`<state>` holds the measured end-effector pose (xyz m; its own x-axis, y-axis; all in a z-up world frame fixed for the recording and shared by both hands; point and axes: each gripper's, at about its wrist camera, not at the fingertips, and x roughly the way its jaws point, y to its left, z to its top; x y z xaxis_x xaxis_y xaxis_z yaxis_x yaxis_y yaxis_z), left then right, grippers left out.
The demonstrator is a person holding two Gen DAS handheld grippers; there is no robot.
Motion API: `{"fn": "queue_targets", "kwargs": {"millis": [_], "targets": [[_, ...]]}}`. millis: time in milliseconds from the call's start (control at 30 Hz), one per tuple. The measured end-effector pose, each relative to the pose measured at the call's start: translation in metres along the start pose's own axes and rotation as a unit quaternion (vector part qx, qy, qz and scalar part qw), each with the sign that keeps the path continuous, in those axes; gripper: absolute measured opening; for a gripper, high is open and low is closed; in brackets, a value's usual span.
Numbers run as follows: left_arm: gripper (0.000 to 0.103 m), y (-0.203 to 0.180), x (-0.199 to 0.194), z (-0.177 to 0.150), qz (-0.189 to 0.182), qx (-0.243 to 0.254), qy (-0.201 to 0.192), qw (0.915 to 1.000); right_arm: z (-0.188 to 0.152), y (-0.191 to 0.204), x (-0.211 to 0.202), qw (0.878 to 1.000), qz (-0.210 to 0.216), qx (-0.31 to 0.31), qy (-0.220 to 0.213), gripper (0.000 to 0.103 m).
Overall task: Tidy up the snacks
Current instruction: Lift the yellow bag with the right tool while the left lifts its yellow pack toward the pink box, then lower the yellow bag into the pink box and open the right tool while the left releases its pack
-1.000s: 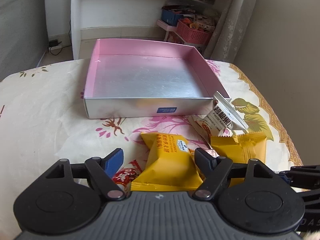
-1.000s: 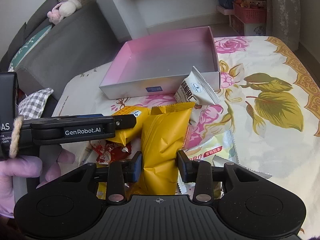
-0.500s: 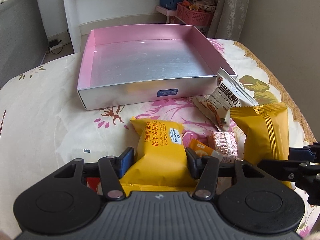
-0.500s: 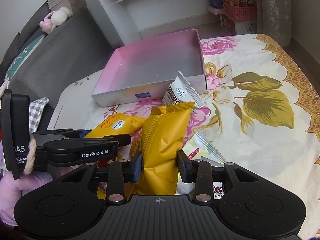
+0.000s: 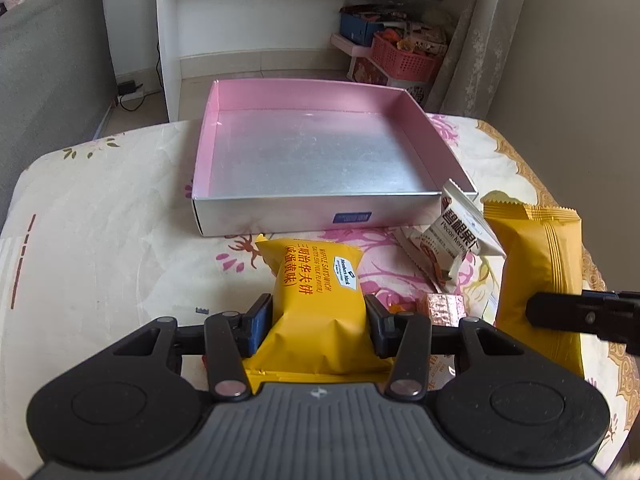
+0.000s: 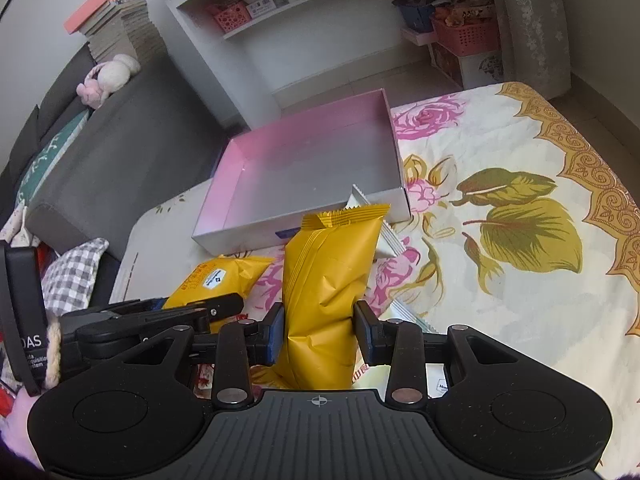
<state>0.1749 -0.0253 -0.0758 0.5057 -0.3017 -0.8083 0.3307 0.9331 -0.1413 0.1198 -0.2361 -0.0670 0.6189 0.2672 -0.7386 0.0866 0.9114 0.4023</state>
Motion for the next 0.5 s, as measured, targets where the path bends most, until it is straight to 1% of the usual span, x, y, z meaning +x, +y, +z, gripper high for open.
{"fn": "queue_targets", "kwargs": {"millis": [300,400,500], "targets": [[0.044,0.007,-0.011,0.008,0.002,-0.016,-0.022,0.9996,0.025,-0.005,0.0,0.999,0.003,0.036,-0.03,0.036],[0.044,0.012,-0.01,0.013,0.01,-0.025,-0.028,0.9993,0.034,-0.008,0.004,0.998,0.004,0.051,-0.038,0.036],[0.044,0.018,-0.008,0.021,0.01,-0.035,-0.038,0.9986,0.043,-0.009,0.009,0.997,0.009,0.061,-0.046,0.036]]}}
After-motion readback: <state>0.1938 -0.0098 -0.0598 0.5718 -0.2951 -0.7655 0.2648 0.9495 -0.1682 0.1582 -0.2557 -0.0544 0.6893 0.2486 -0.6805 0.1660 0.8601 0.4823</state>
